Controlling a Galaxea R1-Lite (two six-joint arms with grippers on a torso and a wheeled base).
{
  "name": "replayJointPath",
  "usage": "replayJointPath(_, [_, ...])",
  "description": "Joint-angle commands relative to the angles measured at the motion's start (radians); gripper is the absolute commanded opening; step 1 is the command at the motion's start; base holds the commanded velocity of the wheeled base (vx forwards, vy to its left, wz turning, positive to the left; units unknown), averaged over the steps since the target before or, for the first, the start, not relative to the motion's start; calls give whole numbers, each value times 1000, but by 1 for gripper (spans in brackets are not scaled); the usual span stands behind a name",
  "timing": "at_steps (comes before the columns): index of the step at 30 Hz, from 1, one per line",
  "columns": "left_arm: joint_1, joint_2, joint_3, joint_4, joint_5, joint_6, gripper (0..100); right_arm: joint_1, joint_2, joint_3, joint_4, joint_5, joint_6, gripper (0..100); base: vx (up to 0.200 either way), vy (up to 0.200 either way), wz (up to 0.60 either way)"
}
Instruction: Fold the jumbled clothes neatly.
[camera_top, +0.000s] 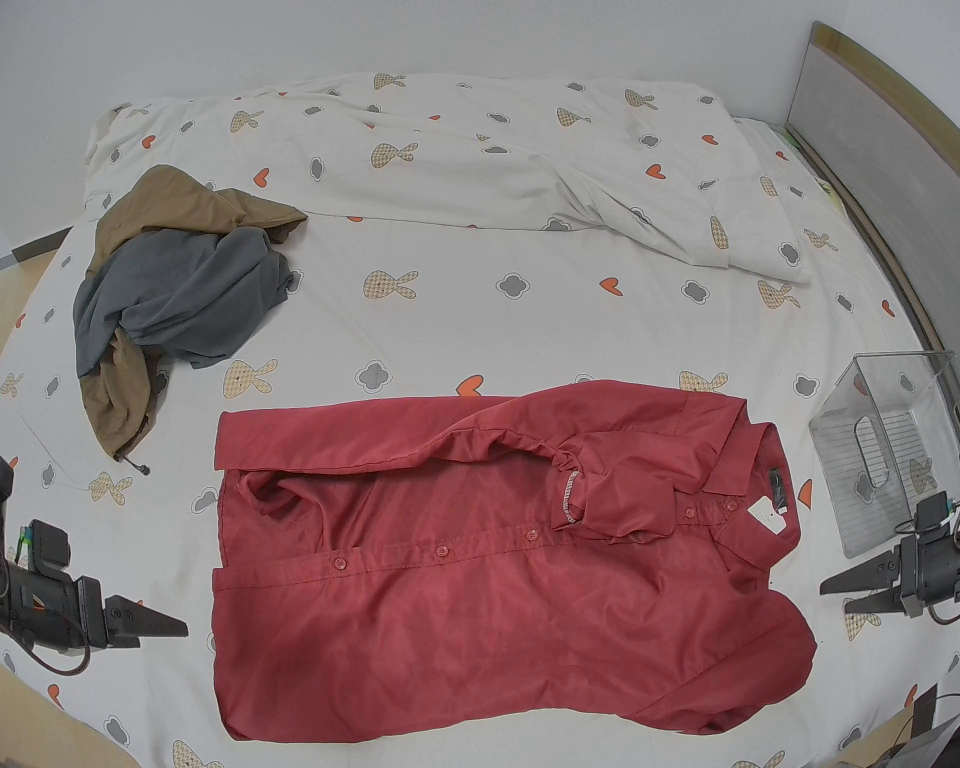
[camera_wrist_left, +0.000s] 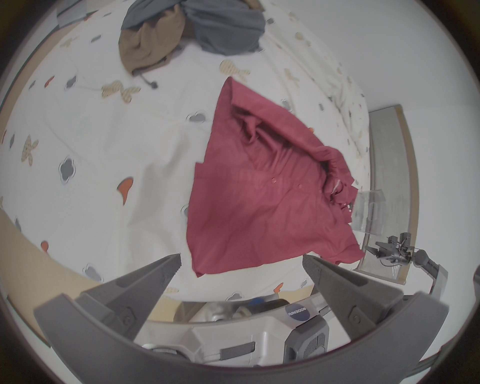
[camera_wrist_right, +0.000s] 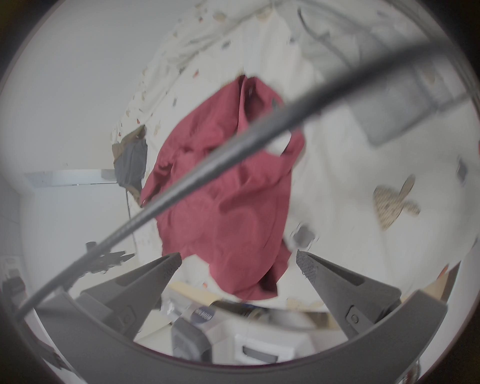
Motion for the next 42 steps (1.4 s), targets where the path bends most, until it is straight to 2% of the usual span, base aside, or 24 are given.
replayJointPath(1, [-69, -66, -67, -54, -90, 2, 100, -100, -140, 53, -140, -29, -64, 100, 0, 0, 0])
replayJointPath(2, [-90, -60, -91, -52, -99, -6, 100, -70, -186, 59, -126, -37, -64, 100, 0, 0, 0])
replayJointPath(4, [-145, -46, -131, -54, -101, -31, 100, 46, -258, 82, -51, -55, -62, 100, 0, 0, 0])
replayJointPath(5, [-191, -29, -162, -56, -101, -58, 100, 152, -280, 82, 37, -91, -61, 100, 0, 0, 0])
replayJointPath(7, [-244, -6, -212, -59, -101, -112, 100, 312, -278, 83, 153, -193, -61, 100, 0, 0, 0])
replayJointPath(8, [-259, 13, -248, -63, -101, -140, 100, 404, -270, 94, 196, -276, -58, 100, 0, 0, 0])
replayJointPath(11, [-270, 51, -314, -100, -101, -173, 100, 542, -258, 155, 212, -436, -33, 100, 0, 0, 0])
replayJointPath(13, [-268, 62, -340, -132, -101, -187, 100, 582, -292, 172, 216, -497, -38, 100, 0, 0, 0])
replayJointPath(16, [-270, 62, -361, -181, -102, -215, 100, 621, -424, 192, 212, -517, -50, 100, 0, 0, 0])
replayJointPath(17, [-279, 62, -369, -220, -104, -236, 100, 678, -525, 197, 212, -517, -98, 100, 0, 0, 0])
replayJointPath(18, [-280, 62, -369, -223, -104, -239, 100, 686, -530, 197, 212, -517, -104, 100, 0, 0, 0])
replayJointPath(19, [-302, 65, -369, -263, -105, -267, 100, 787, -553, 200, 212, -523, -177, 100, 0, 0, 0])
replayJointPath(21, [-310, 69, -366, -275, -105, -278, 100, 819, -548, 200, 212, -523, -190, 100, 0, 0, 0])
replayJointPath(23, [-337, 80, -357, -298, -105, -301, 100, 942, -477, 201, 210, -529, -203, 100, 0, 0, 0])
replayJointPath(26, [-337, 91, -363, -301, -105, -308, 100, 1023, -399, 200, 204, -548, -203, 100, 0, 0, 0])
replayJointPath(27, [-337, 91, -363, -301, -105, -308, 100, 1023, -399, 200, 204, -548, -203, 100, 0, 0, 0])
replayJointPath(28, [-337, 92, -375, -303, -104, -311, 100, 1077, -319, 205, 180, -602, -203, 100, 0, 0, 0])
replayJointPath(30, [-337, 92, -380, -303, -105, -313, 100, 1100, -290, 208, 164, -625, -203, 100, 0, 0, 0])
replayJointPath(31, [-337, 89, -387, -306, -104, -313, 100, 1135, -220, 217, 127, -669, -203, 100, 0, 0, 0])
replayJointPath(32, [-337, 85, -387, -309, -105, -317, 100, 1155, -137, 223, 64, -720, -203, 100, 0, 0, 0])
replayJointPath(33, [-337, 85, -387, -310, -105, -319, 100, 1155, -114, 224, 45, -733, -203, 100, 0, 0, 0])
replayJointPath(36, [-337, 80, -380, -321, -105, -328, 100, 1160, 40, 260, -147, -832, -205, 100, 0, 0, 0])
replayJointPath(38, [-337, 79, -377, -322, -104, -327, 100, 1154, 110, 292, -273, -864, -205, 100, 0, 0, 0])
replayJointPath(42, [-333, 65, -378, -321, -104, -328, 100, 1152, 208, 384, -517, -875, -205, 100, 0, 0, 0])
